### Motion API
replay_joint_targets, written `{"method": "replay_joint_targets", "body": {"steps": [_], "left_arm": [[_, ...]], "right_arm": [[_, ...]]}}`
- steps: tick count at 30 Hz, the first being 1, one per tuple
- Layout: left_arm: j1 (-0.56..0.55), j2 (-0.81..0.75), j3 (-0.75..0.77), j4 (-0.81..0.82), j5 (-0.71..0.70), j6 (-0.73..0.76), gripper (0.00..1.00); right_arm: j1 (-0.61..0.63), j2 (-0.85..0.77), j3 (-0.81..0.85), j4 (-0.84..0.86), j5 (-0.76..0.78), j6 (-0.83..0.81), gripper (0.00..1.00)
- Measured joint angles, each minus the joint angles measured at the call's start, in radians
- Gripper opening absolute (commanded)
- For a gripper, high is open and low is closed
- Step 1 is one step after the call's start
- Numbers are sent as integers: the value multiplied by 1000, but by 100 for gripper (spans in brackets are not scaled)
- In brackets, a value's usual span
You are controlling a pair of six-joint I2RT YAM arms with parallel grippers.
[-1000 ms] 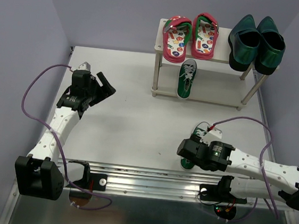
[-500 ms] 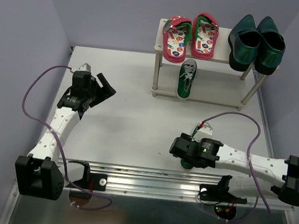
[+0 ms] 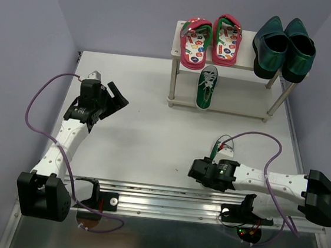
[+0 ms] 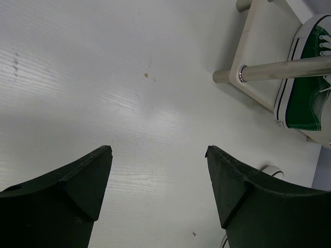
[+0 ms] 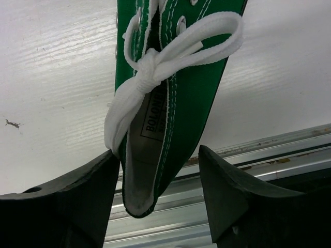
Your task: Place and organize the shoes onto the shoe shelf
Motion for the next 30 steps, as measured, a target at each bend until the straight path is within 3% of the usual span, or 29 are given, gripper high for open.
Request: {"method": "replay_joint_targets", "body": {"steps": [3,6,7,9,17,30], "left_arm": [[0,0,0,0,2,0,84],[0,0,0,1,2,0,84],[0,0,0,1,2,-1,84],[0,0,0,1,2,-1,84],[0,0,0,2,4,-1,84],[0,0,0,7,13,-1,84]], "right_arm": [[0,-5,-11,24,-3,6,49],[0,-2,-11,29,-2,5,29],[0,1,-11,33,0,7,14],[0,3,-11,42,4,4,1],[0,-20,14,11,35,-21,1],[0,-189,219,-136,231,-198,1]]}}
